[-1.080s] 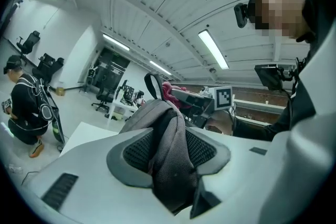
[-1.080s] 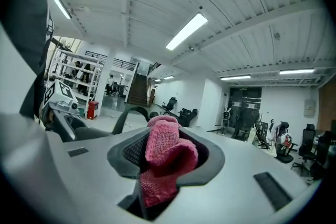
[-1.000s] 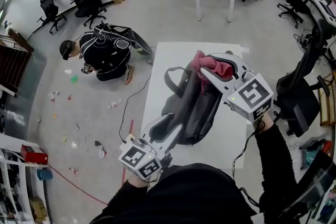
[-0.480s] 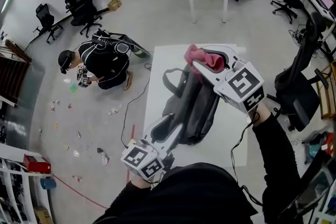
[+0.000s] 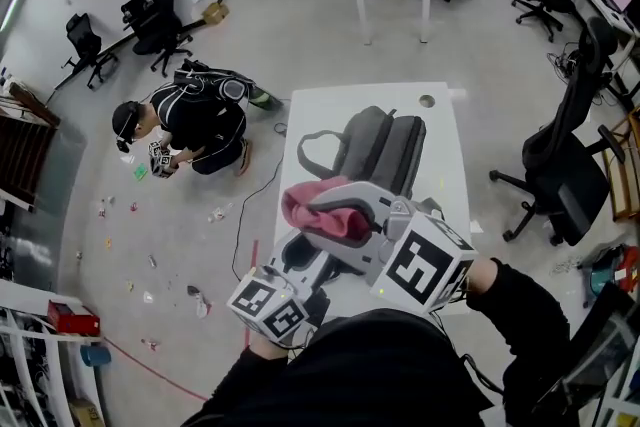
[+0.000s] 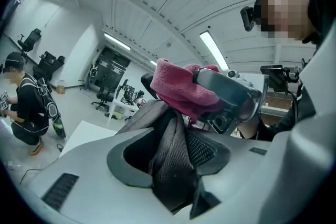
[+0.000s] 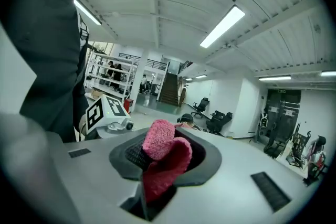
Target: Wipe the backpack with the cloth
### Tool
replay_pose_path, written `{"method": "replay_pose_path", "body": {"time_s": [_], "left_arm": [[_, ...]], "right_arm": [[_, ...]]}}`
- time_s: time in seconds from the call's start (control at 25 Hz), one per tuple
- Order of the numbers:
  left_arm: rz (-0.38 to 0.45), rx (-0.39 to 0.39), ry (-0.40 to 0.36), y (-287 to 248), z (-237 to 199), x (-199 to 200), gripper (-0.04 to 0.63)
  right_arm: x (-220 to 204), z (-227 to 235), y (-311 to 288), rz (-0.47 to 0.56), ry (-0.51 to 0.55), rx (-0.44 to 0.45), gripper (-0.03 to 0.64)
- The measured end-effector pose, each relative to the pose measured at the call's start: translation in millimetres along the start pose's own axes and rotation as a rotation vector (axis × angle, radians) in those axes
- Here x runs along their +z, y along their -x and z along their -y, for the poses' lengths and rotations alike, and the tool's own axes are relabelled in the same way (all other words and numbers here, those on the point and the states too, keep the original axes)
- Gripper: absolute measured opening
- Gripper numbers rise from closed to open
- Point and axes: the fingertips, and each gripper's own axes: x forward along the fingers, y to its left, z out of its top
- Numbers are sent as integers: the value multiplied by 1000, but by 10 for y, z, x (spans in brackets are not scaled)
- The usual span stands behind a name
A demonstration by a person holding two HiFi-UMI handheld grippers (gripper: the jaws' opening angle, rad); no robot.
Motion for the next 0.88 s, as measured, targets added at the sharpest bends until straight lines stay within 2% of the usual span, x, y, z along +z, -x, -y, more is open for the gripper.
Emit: {"method": "replay_pose_path", "body": {"time_s": [0.12, 0.2, 0.32, 0.4, 0.52, 0.6, 0.68, 0.88], "left_arm": [[-2, 10, -13, -4, -13, 17, 186], [-4, 22, -21, -4, -45, 31, 173], [1, 53, -22, 7, -121, 99, 164], [13, 75, -11, 24, -194, 160, 161], [42, 93, 23, 62, -352, 237, 161], [71, 109, 59, 100, -474, 286, 161], [90, 130, 87, 147, -593, 321, 161], [101, 145, 109, 214, -739, 311, 161]], "right_arm": [[-82, 70, 74, 7, 17, -47, 107], [-274, 400, 222, 14, -2, -158, 106], [-656, 1079, 711, -2, -176, -366, 103], [-866, 1471, 1080, 1, -252, -496, 101], [-1021, 1836, 1435, 5, -282, -620, 98], [-1004, 1917, 1500, 22, -281, -648, 98], [-953, 1914, 1437, 60, -294, -638, 97], [-901, 1643, 870, 71, -305, -511, 98]]}}
